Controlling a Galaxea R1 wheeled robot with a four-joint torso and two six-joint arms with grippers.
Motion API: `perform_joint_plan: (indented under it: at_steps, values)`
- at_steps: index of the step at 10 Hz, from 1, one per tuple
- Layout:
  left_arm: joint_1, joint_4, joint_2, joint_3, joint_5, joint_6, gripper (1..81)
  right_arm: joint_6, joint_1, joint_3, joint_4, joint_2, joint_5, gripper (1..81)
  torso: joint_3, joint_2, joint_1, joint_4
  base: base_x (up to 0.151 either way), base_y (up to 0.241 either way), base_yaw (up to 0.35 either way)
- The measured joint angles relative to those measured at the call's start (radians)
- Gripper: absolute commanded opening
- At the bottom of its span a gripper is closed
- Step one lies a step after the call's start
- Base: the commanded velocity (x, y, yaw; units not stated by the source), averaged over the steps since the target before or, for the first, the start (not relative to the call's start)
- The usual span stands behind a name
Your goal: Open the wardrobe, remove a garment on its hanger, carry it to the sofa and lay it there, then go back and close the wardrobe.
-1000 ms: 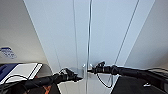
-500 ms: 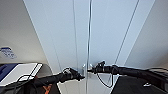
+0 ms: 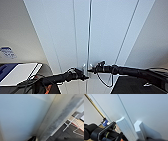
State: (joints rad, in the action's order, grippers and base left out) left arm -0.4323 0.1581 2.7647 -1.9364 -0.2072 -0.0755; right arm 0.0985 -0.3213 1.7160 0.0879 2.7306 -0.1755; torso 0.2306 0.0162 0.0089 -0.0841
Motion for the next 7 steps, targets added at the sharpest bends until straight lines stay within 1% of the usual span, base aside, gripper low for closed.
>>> perform_joint_plan:
  at_steps: [4,7]
  values:
    - [0.005,-0.001,0.062,-0.087,-0.064,-0.013,81.1,0.000,-0.003,0.000,0.000,-0.001,0.004,81.1,0.000,0.000,0.000,0.000,0.000,0.000,0.000]
    - [0.005,-0.001,0.061,-0.073,-0.067,-0.028,81.1,-0.001,-0.014,-0.013,0.001,-0.006,0.027,81.1,0.000,0.000,0.000,0.000,0.000,0.000,0.000]
